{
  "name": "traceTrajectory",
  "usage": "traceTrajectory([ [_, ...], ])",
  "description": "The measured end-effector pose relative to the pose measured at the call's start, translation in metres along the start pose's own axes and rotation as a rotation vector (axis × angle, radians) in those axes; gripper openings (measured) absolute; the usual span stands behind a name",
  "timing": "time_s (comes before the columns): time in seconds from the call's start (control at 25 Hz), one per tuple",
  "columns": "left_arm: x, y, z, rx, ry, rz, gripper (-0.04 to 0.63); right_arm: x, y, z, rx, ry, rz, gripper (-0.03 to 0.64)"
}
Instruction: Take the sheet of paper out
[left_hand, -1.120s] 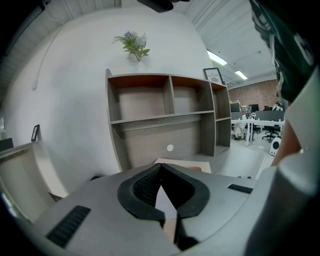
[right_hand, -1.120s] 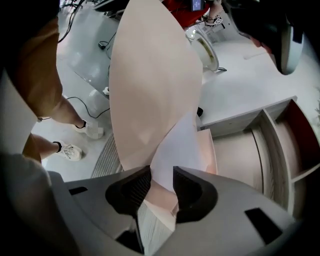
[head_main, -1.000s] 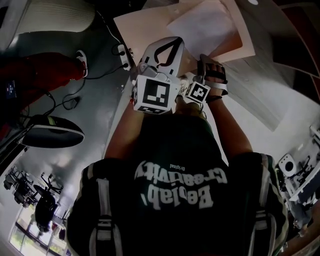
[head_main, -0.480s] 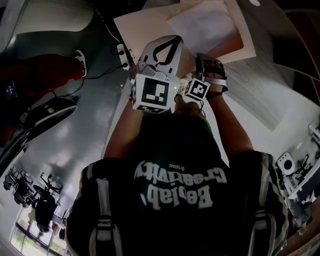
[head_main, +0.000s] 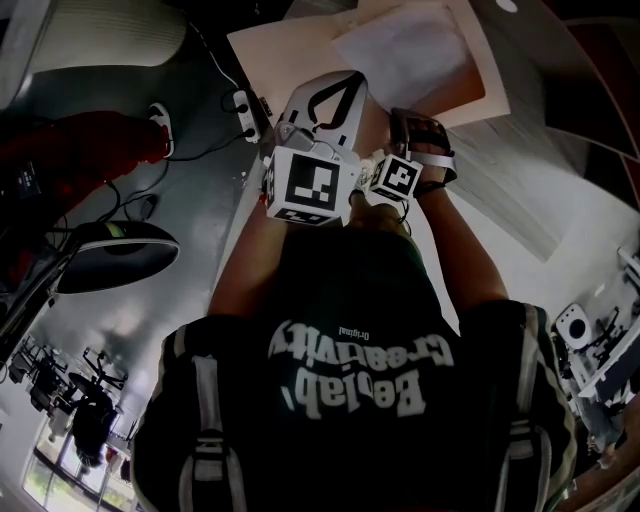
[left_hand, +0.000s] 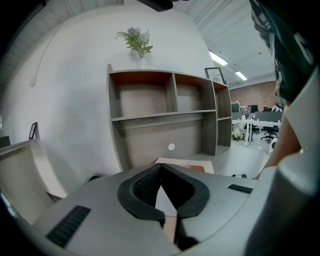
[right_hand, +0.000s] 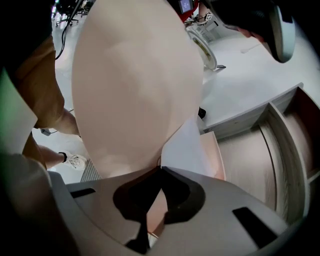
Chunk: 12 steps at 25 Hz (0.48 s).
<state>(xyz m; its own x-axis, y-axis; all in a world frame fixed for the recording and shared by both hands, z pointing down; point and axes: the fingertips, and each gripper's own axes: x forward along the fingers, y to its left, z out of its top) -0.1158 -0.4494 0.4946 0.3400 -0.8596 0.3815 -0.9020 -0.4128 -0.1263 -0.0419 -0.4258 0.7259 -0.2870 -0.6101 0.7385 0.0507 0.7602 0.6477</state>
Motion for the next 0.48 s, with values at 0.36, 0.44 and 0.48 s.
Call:
traceTrajectory([
  [0.36, 0.002, -0.013, 0.017, 0.022, -0.003, -0.002, 0.017, -0.03, -0.022, 0.0, 0.095, -0.068, -0.025, 0.034],
  [0.44, 0.003, -0.016, 0.017, 0.026, -0.005, -0.004, 0.017, -0.036, -0.03, 0.003, 0.123, -0.089, -0.031, 0.032],
  [0.48, 0.003, -0.017, 0.019, 0.028, -0.006, -0.003, 0.017, -0.04, -0.036, 0.005, 0.149, -0.104, -0.029, 0.032],
])
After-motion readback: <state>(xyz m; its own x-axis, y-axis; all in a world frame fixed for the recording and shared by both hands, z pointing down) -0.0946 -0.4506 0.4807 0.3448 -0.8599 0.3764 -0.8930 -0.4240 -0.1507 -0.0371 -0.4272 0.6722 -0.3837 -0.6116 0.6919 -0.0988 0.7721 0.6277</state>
